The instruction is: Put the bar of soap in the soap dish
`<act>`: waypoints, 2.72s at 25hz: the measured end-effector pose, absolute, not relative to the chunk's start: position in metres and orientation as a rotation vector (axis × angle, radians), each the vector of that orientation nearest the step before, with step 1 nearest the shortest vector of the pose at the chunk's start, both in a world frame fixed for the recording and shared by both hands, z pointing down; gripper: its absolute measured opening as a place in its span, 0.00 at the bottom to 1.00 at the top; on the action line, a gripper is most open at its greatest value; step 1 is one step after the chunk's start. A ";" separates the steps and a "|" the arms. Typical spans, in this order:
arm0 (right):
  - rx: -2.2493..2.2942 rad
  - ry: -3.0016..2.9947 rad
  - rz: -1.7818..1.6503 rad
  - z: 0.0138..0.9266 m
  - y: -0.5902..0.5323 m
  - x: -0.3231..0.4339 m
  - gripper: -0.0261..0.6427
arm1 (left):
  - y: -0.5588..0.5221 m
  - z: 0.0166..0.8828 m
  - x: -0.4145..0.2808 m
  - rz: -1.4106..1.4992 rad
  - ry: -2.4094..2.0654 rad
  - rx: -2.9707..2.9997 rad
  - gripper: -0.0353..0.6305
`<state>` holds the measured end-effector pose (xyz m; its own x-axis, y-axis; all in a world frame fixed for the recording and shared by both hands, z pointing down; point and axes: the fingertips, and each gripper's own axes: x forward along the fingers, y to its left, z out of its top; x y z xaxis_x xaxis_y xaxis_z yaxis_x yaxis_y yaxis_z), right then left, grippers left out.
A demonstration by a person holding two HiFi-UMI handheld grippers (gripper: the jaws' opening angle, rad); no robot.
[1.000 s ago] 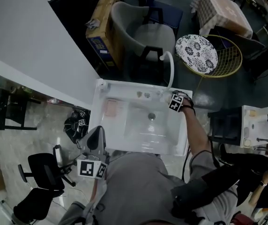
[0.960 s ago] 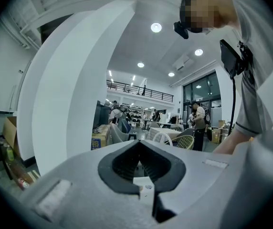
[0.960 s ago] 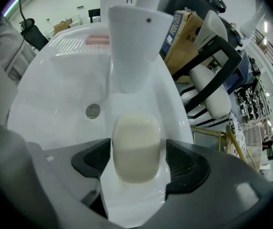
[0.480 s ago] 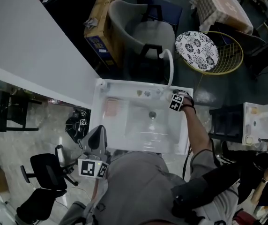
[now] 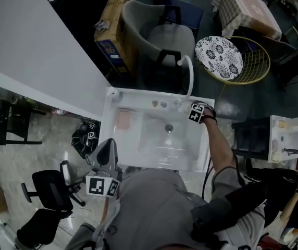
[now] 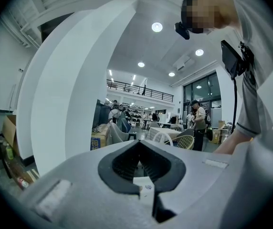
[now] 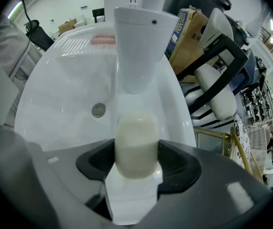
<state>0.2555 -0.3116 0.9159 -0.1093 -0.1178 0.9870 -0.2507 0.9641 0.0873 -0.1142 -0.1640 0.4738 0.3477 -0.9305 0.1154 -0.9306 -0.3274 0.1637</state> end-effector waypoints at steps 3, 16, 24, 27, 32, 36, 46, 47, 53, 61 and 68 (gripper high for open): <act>0.300 -1.696 0.132 0.914 -0.312 0.255 0.44 | -0.165 0.474 -0.112 -0.003 -1.677 2.411 0.05; 0.497 -1.770 0.145 0.897 -0.312 0.260 0.43 | -0.183 0.488 -0.079 0.001 -1.476 2.457 0.06; 0.606 -1.764 0.077 0.885 -0.326 0.265 0.43 | -0.190 0.489 -0.063 0.029 -1.381 2.502 0.06; 0.634 -1.764 0.047 0.880 -0.326 0.265 0.43 | -0.191 0.488 -0.066 0.014 -1.377 2.503 0.06; 0.694 -1.769 0.023 0.867 -0.325 0.268 0.43 | -0.194 0.487 -0.069 0.004 -1.369 2.510 0.06; 0.778 -1.777 -0.027 0.843 -0.324 0.267 0.43 | -0.194 0.485 -0.069 -0.008 -1.352 2.526 0.06; 1.023 -1.821 -0.100 0.761 -0.312 0.262 0.18 | -0.196 0.474 -0.060 -0.070 -1.265 2.597 0.06; 1.005 -1.824 -0.061 0.766 -0.308 0.261 0.18 | -0.196 0.473 -0.058 -0.075 -1.255 2.605 0.06; 1.022 -1.890 0.172 0.814 -0.297 0.258 0.04 | -0.188 0.471 -0.050 -0.052 -1.209 2.643 0.06; 1.145 -1.872 0.179 0.792 -0.302 0.275 0.04 | -0.181 0.474 -0.053 -0.044 -1.215 2.634 0.06; 1.105 -1.875 0.180 0.788 -0.287 0.275 0.04 | -0.177 0.477 -0.056 -0.062 -1.220 2.618 0.06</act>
<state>0.2749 -0.2874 0.7876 -0.1715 -0.6172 0.7679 -0.7519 0.5856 0.3028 -0.0561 -0.1772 0.4766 0.6480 -0.7586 0.0675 -0.7480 -0.6172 0.2442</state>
